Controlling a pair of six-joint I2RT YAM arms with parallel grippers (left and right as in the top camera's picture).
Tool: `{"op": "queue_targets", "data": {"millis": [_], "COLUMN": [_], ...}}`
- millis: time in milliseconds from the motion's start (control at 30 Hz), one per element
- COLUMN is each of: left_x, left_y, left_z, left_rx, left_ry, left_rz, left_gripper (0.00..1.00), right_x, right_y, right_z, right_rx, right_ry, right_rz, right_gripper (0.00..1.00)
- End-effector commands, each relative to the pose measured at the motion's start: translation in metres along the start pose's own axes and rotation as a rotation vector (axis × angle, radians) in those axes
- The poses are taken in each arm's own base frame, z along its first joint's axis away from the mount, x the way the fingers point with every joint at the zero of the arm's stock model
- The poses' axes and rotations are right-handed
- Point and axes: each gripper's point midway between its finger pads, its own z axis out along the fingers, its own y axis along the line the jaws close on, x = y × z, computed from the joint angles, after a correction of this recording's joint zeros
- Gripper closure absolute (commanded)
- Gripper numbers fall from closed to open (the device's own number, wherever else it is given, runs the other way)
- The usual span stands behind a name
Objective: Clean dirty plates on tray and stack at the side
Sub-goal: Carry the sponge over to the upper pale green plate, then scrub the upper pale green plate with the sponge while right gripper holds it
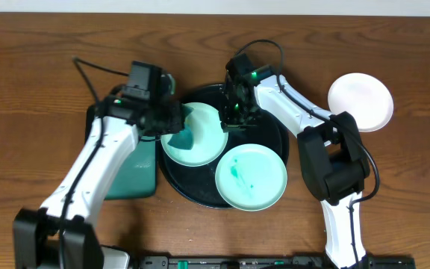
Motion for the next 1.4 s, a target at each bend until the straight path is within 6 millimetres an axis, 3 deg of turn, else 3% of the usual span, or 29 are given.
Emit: {"op": "queue_targets", "data": {"millis": [0,200,300,400,600,733,833,1033,1200,1367], "left_x": [0.003,0.023,0.034,0.045,0.054,0.047,0.038,0.015,-0.006,-0.012], "left_y": [0.018,0.056,0.061,0.033,-0.05,-0.063,-0.048,0.007,0.056,0.097], "left_z": [0.029,0.079,0.093,0.1,0.101,0.104,0.109,0.112,0.103,0.089], "left_rx": [-0.118,-0.268,-0.292,-0.166,0.214,0.249,0.165,-0.075,-0.26,-0.429], "left_ry": [0.035,0.147,0.191,0.249,0.333,0.297,0.246,0.121,0.022,-0.021], "left_rz": [-0.041,-0.133,-0.195,-0.183,-0.121,-0.109,-0.134,-0.156,-0.169,-0.199], "left_gripper": [0.93,0.94,0.93,0.93,0.93,0.93,0.93,0.93,0.93,0.93], "right_x": [0.003,0.005,0.005,0.006,0.007,0.009,0.011,0.012,0.015,0.017], "right_y": [0.0,0.002,0.002,0.001,0.002,0.001,0.001,0.0,-0.001,-0.002], "right_z": [0.005,0.006,0.006,0.006,0.006,0.006,0.006,0.006,0.006,0.006], "right_rx": [-0.007,-0.005,-0.005,-0.003,-0.003,0.0,0.002,0.005,0.008,0.012], "right_ry": [0.017,0.023,0.024,0.029,0.031,0.038,0.045,0.052,0.061,0.068], "right_rz": [0.019,0.012,0.011,0.003,0.002,0.006,0.009,0.012,0.016,0.02], "right_gripper": [0.99,0.99,0.99,0.99,0.99,0.99,0.99,0.99,0.99,0.99]}}
